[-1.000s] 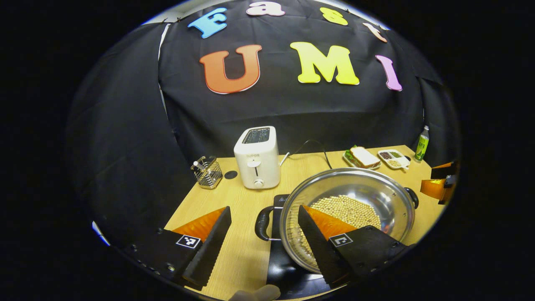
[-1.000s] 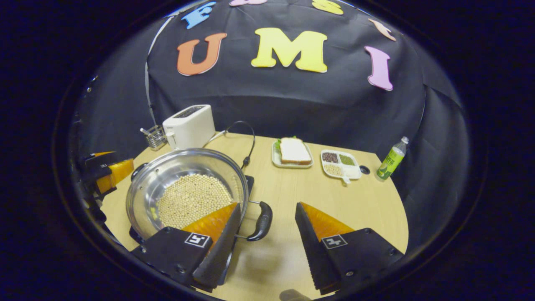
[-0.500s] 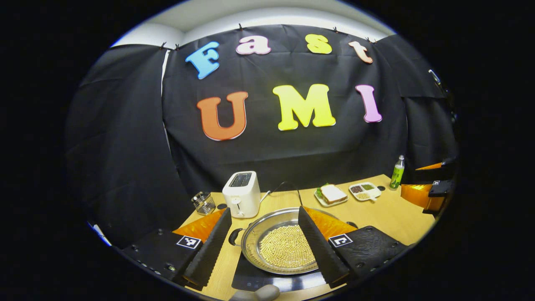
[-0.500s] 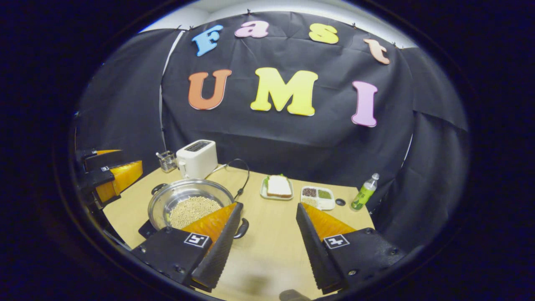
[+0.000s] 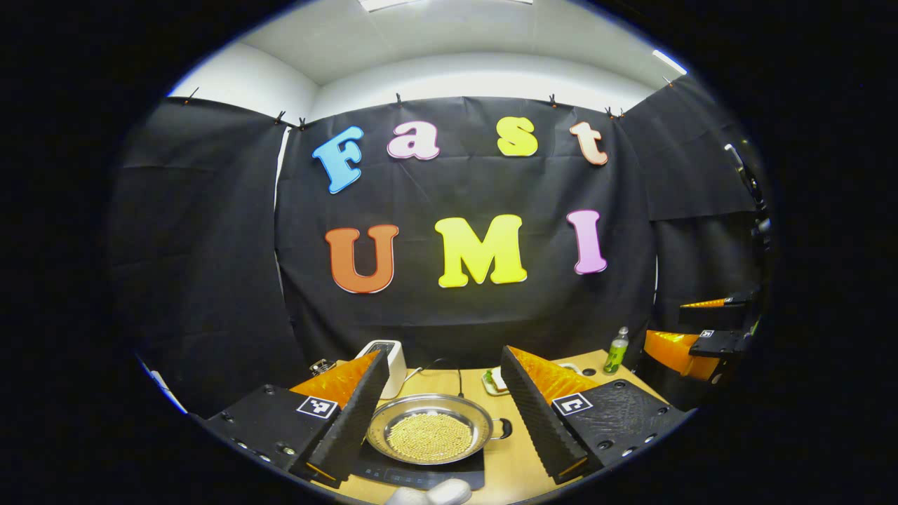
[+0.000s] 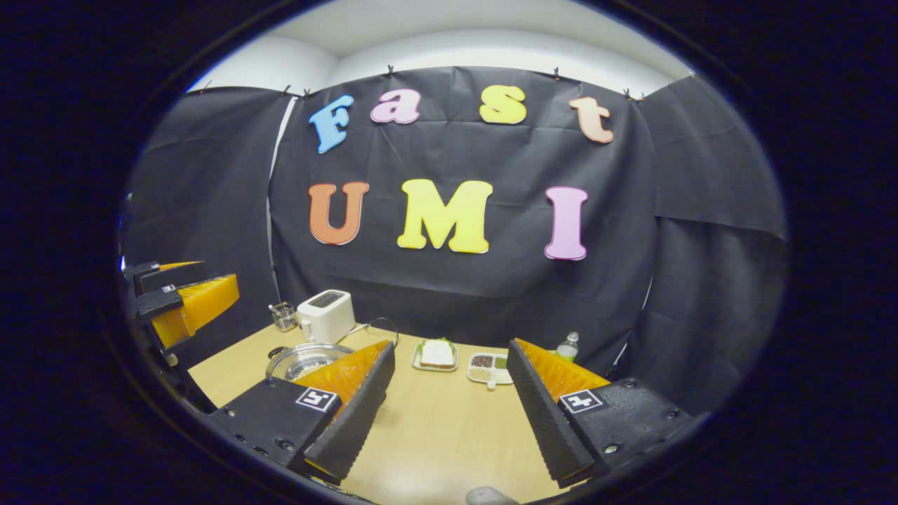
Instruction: First push the handle of the pot to place it horizontally, then grasp the pot with both hands and set it on the induction cooktop.
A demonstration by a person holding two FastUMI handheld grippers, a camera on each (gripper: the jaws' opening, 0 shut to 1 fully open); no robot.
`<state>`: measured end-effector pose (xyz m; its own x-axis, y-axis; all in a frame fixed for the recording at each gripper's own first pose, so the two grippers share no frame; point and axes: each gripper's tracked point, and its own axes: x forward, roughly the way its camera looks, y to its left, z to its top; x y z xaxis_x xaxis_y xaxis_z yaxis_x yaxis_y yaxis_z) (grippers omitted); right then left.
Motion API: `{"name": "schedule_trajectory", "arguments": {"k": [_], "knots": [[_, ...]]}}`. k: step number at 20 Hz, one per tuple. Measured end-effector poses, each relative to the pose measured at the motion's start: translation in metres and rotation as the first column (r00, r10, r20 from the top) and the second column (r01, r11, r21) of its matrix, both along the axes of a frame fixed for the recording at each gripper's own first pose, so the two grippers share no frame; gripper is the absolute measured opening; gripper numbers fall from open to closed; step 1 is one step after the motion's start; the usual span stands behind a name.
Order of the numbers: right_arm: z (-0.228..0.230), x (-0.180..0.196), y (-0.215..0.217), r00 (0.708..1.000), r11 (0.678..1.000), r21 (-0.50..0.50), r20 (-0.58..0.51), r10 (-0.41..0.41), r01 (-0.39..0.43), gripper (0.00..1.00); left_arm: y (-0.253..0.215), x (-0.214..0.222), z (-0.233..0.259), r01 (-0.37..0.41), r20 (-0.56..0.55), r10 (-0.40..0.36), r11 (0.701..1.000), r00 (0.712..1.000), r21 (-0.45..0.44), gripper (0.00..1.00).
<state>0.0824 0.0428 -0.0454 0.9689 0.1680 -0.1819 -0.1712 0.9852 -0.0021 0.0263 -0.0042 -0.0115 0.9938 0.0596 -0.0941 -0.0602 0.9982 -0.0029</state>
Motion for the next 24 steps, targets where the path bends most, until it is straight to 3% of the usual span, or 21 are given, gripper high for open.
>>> {"name": "schedule_trajectory", "arguments": {"k": [3,9,13,24], "knots": [[0.028,-0.018,-0.029,0.999,0.999,0.035,0.047,-0.027,0.025,1.0,-0.019,-0.011,0.024,0.015,0.035,-0.014,0.999,0.999,-0.046,0.96],[0.061,-0.046,-0.063,0.992,0.996,0.064,0.107,-0.061,0.055,1.0,-0.034,-0.019,0.033,0.016,0.036,-0.014,0.999,0.999,-0.051,0.96],[0.064,-0.057,-0.072,0.99,0.994,0.078,0.114,-0.084,0.075,1.0,-0.034,-0.02,0.04,0.022,0.034,-0.02,0.997,0.999,-0.079,0.97],[0.07,-0.07,-0.086,0.984,0.99,0.074,0.123,-0.132,0.123,1.0,-0.041,-0.019,0.041,0.043,0.018,-0.042,0.998,0.999,-0.052,0.96]]}}
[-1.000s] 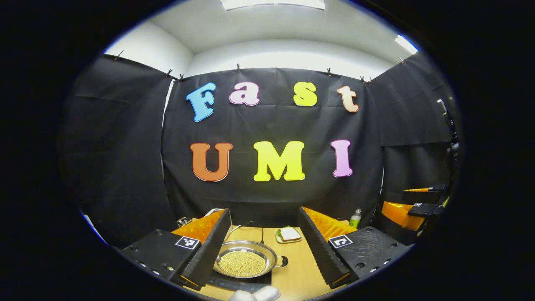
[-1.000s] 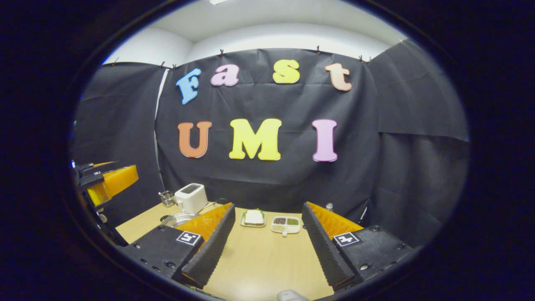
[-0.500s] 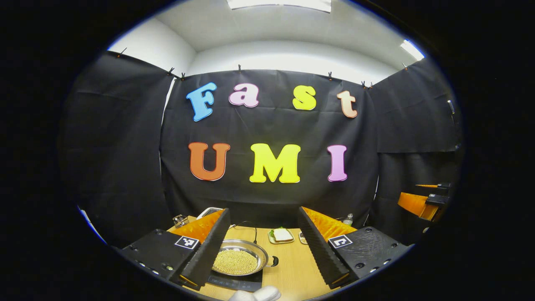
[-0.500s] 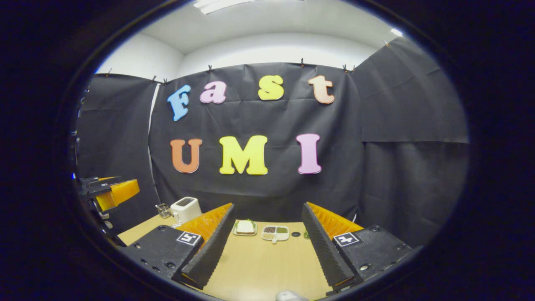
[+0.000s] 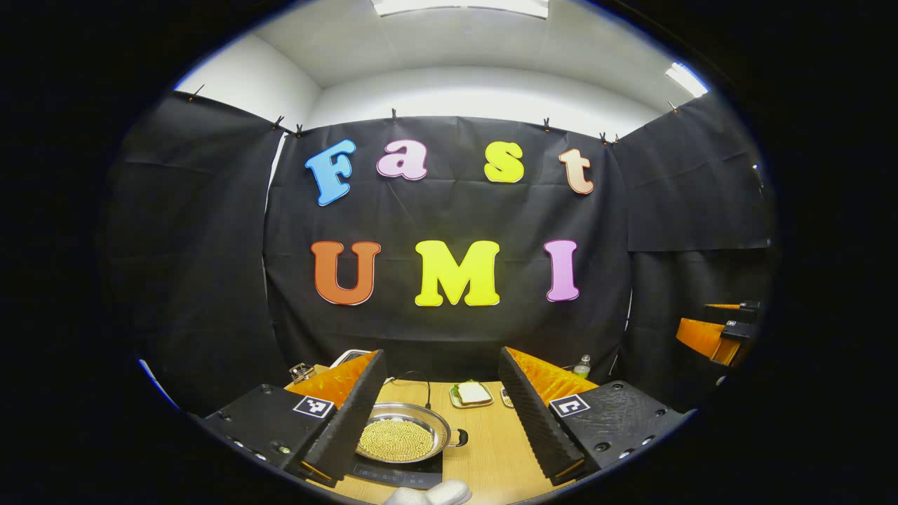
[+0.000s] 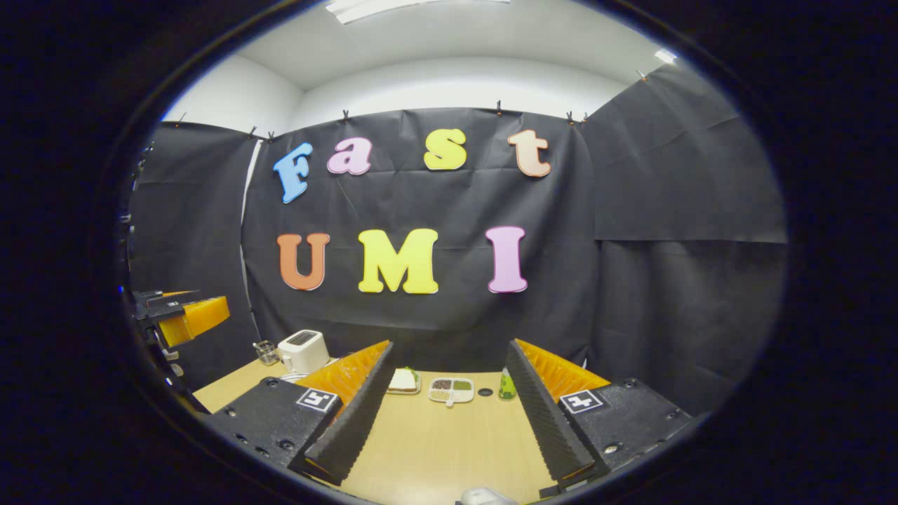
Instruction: First push the handle of the pot to place it horizontally, then grasp the pot with both hands and set it on the induction cooktop.
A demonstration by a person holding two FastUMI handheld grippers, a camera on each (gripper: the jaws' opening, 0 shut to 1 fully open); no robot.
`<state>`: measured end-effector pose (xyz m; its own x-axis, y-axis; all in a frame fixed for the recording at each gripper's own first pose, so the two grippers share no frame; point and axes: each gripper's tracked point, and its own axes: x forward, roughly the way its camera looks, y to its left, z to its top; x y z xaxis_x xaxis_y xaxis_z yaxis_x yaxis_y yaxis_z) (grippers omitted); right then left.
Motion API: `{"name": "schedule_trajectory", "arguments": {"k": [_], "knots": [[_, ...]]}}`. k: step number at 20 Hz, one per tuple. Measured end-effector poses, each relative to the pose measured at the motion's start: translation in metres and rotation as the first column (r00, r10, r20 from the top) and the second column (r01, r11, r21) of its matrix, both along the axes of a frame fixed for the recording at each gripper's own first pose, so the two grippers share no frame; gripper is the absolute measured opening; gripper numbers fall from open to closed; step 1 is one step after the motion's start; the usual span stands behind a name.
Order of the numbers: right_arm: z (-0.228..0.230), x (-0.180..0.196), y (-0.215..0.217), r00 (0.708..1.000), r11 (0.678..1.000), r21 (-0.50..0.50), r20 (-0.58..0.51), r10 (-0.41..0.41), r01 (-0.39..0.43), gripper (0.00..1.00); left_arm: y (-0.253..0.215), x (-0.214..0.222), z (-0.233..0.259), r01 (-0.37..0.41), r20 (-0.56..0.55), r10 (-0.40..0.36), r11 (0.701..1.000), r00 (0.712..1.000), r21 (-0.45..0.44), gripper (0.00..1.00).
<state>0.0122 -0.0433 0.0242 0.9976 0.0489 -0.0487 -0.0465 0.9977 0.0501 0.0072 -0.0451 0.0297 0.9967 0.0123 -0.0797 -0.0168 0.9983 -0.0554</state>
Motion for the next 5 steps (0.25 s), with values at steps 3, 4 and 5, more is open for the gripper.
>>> {"name": "schedule_trajectory", "arguments": {"k": [3,4,5], "knots": [[0.0003,0.0004,0.0017,1.0,1.0,-0.004,0.002,-0.003,0.003,1.0,0.0006,0.0007,-0.0008,0.004,-0.004,-0.004,1.0,1.0,0.0,0.96],[-0.0004,0.0011,0.002,1.0,1.0,-0.005,-0.001,-0.003,0.003,1.0,0.0008,0.0008,-0.0005,0.004,-0.004,-0.004,1.0,1.0,0.001,0.96],[-0.0012,0.001,0.0026,1.0,1.0,-0.004,-0.003,-0.002,0.002,1.0,0.0017,0.0005,-0.0002,0.004,-0.005,-0.004,1.0,1.0,0.002,0.96]]}}
